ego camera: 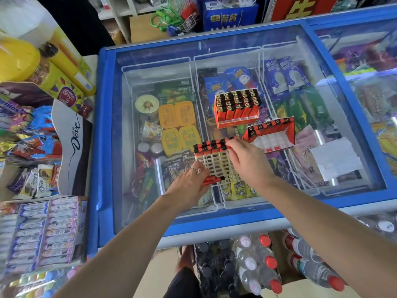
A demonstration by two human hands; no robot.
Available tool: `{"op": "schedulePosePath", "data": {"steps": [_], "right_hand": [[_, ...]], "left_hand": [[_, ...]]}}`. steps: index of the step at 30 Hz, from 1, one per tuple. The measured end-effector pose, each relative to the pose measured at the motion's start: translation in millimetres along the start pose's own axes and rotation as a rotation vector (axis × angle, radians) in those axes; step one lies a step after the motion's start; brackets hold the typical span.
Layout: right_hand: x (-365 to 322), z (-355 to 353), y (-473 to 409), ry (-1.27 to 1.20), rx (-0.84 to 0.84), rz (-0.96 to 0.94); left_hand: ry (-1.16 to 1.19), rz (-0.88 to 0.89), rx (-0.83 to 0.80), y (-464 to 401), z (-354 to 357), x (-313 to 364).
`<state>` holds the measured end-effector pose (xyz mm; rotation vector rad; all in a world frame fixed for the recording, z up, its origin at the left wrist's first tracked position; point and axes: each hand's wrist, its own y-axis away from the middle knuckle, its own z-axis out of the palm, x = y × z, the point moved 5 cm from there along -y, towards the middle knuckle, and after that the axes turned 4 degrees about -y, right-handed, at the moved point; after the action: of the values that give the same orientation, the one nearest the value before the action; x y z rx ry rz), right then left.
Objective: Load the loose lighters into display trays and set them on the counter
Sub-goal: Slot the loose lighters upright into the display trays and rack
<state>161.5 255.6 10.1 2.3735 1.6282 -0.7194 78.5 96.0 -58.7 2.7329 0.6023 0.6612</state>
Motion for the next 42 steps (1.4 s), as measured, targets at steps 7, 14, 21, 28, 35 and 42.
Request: {"op": "schedulePosePath", "data": {"steps": [7, 14, 21, 28, 35, 42], "right_hand": [[3, -1, 2, 0.116, 0.018, 0.037], [-2, 0, -1, 0.16, -0.004, -0.022], [-5, 0, -6, 0.215, 0.002, 0.009], [-2, -4, -4, 0.123, 0.081, -0.007], [33, -12, 16, -0.561, 0.195, 0.423], [33, 10, 31, -1.461, -0.211, 0.736]], "left_hand": [[0.002, -0.003, -0.009, 0, -1, 1], [-0.014, -0.011, -0.015, -1, 0, 2], [-0.002, -0.012, -0.028, -1, 1, 1], [0.138, 0.012, -0.003, -1, -13, 9], [0.452, -0.136, -0.017, -7, -28, 29], [0.726, -0.135, -0.028, -15, -25, 49]]}}
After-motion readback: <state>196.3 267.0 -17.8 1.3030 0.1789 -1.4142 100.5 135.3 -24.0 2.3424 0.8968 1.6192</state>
